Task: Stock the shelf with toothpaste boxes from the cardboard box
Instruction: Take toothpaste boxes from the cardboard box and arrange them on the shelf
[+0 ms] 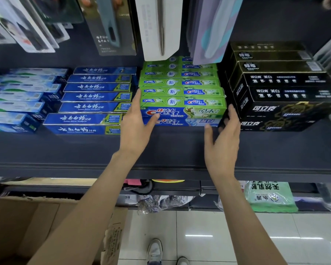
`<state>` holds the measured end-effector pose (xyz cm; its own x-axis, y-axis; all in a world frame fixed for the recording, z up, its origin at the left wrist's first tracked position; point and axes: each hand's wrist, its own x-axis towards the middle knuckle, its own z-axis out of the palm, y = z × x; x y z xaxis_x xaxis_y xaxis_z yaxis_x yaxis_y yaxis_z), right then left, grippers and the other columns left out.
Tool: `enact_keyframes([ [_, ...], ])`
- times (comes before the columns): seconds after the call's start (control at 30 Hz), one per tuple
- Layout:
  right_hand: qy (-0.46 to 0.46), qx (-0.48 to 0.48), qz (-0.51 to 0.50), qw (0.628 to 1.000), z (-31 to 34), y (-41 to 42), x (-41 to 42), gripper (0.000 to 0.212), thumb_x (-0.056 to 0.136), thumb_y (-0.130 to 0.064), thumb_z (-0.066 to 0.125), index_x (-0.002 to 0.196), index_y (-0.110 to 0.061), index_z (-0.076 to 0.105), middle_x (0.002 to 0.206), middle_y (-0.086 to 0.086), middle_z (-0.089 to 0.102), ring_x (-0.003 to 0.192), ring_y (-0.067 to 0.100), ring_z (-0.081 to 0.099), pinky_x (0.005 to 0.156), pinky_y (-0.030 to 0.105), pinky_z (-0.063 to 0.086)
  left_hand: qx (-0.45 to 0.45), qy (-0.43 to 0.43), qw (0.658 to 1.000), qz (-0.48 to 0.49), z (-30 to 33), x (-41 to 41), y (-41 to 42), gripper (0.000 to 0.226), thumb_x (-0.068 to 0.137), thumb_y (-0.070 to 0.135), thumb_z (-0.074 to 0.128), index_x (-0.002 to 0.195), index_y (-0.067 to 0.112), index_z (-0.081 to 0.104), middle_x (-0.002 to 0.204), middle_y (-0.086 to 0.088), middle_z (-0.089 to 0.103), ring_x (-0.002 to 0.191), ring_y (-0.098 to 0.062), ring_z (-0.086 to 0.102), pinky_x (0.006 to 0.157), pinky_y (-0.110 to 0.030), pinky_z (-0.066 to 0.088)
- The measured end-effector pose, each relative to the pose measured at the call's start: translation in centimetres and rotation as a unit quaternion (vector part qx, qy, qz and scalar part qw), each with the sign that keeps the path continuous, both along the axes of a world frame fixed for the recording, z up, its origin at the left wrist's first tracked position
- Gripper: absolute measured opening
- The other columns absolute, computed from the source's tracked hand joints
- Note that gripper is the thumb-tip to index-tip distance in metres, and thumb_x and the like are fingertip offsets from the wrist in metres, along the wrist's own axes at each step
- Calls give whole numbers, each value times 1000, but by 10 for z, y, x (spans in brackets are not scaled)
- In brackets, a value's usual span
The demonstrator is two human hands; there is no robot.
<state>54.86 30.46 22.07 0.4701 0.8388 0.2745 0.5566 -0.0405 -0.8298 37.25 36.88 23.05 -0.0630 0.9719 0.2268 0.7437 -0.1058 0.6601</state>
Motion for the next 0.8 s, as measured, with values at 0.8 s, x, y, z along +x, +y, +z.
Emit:
enact_keyframes([
  [0.8, -42, -28, 22, 998, 3, 1, -9, 70, 92, -16, 57, 149, -17, 16, 157, 9, 7, 141, 29, 24, 104, 45, 40, -94, -51, 985, -136, 42, -35, 28, 112, 73, 35, 78, 151, 14, 1, 159, -2, 7, 146, -14, 10, 118, -29, 13],
])
